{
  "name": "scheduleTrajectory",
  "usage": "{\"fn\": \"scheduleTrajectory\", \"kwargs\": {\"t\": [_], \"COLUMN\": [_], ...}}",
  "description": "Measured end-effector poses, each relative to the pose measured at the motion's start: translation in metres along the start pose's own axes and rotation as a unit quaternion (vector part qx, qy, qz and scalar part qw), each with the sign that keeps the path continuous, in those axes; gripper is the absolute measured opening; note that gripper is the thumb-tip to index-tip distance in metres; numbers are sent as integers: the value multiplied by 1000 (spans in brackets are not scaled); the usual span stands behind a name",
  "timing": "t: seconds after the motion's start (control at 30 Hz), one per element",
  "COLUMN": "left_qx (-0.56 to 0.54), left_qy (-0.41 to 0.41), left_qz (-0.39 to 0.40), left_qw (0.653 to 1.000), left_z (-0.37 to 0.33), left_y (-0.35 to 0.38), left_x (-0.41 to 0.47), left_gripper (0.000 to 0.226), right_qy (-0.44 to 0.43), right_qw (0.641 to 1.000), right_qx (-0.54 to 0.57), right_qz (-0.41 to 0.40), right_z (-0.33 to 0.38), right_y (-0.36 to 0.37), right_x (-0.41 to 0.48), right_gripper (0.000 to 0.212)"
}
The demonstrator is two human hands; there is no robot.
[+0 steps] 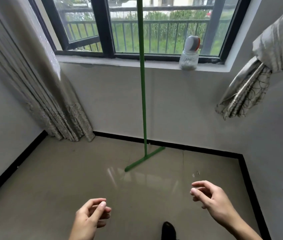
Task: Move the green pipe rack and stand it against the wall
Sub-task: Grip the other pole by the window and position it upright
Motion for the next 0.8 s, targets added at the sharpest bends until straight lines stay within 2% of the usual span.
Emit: {"fn": "scheduleTrajectory", "kwargs": {"t": [0.17,0.37,0.53,0.8], "left_qx": [-7,-22,-17,52], "left_qy": [9,5,-5,14], "left_qz": [1,-2,12,63], "left_qw": [1000,1000,1000,997], "left_z": [-51,-83,-102,-169], "left_y": [16,10,-21,-118], "left_x": [79,165,247,397], "left_gripper": [11,10,5,9], "right_qy": [-21,-46,-48,-5], "right_qw": [999,996,997,999], "right_qx": [-16,-55,-54,12], "right_qz": [20,51,23,-51], "right_z": [51,113,151,199], "right_y": [-21,-8,18,93], "right_x": [107,210,281,368], "right_gripper": [9,9,12,12]}}
Point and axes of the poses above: each hand's wrist, its own x-axis towards the middle knuckle, its own y-axis out of the palm, z = x × y, the point moved 7 cm from there along x, towards the middle knuckle, and after that the axes turned 7 degrees about z, right-handed, at the moved point
